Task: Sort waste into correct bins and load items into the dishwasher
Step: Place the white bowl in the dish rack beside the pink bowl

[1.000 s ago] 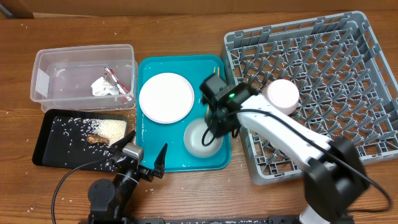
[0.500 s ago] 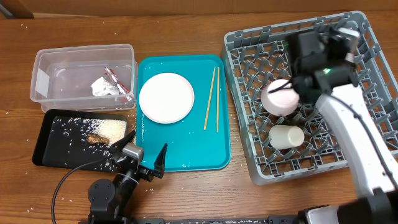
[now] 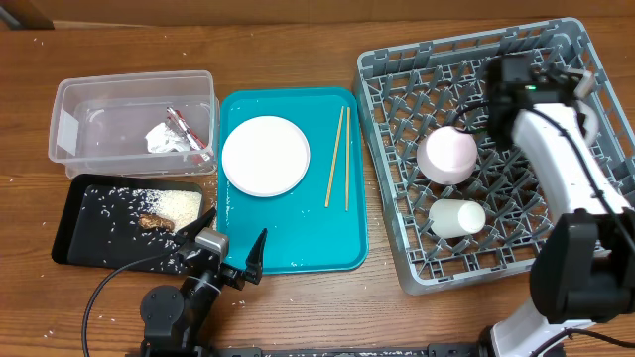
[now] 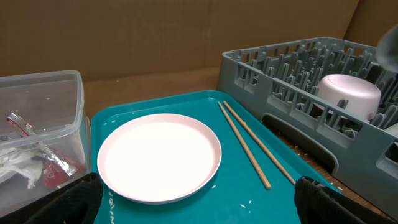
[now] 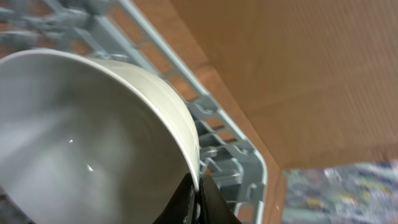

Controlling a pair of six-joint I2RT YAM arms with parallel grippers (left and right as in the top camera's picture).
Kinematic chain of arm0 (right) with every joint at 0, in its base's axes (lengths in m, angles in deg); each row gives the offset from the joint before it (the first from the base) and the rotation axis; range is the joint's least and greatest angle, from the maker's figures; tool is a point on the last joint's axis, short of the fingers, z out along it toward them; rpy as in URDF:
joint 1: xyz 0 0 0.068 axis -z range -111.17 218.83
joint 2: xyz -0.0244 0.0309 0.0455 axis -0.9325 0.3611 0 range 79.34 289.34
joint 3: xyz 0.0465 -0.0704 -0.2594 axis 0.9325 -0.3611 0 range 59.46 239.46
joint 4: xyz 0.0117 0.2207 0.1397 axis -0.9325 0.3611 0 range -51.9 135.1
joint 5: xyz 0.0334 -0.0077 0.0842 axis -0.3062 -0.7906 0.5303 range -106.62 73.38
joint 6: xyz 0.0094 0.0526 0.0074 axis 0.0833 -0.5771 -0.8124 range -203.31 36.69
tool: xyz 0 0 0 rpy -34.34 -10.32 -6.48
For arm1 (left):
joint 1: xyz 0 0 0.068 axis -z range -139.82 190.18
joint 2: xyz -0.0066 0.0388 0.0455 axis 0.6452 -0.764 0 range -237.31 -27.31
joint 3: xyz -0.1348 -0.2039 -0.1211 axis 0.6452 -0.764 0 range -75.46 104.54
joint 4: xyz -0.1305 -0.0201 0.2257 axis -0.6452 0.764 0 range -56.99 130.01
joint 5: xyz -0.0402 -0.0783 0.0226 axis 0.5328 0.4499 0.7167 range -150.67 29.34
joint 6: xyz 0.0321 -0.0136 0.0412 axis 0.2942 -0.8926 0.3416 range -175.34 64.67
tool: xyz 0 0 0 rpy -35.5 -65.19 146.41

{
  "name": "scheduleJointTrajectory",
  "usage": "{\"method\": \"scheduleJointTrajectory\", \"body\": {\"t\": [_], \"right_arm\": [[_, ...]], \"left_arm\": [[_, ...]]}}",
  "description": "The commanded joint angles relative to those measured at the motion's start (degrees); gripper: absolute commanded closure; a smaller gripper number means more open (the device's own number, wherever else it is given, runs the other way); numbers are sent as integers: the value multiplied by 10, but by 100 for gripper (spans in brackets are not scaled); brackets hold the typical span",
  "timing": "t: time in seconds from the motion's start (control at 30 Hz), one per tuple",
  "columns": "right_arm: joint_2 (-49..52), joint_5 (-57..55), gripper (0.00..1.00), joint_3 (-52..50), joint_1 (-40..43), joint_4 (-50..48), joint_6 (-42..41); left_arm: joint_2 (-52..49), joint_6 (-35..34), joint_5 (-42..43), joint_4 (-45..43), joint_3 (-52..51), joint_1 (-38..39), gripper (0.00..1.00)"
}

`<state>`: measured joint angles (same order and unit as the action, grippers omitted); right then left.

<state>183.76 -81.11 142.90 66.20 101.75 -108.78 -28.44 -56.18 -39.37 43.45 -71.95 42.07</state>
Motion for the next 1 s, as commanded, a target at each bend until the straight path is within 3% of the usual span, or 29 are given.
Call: {"method": "scheduleJointTrajectory", "body": {"t": [0.0, 0.1, 0.17, 0.3, 0.57, 0.8, 0.97], "right_arm": [[17, 2, 96, -4, -60, 2, 2], [24, -16, 96, -21, -84, -3, 2], [24, -105, 96, -24, -85, -1, 2], [24, -179, 96, -24, -61, -4, 2], [24, -7, 96, -25, 6, -16, 3], [24, -13, 96, -25, -78, -10, 4], [24, -19, 96, -25, -83, -6, 4]], "left_arm": [[5, 7, 8, 0, -1, 3, 0], [5, 7, 8, 0, -1, 3, 0], [5, 7, 8, 0, -1, 3, 0], [5, 7, 8, 0, -1, 3, 0], [5, 7, 8, 0, -1, 3, 0], [5, 7, 8, 0, -1, 3, 0], [5, 7, 8, 0, -1, 3, 0]]}}
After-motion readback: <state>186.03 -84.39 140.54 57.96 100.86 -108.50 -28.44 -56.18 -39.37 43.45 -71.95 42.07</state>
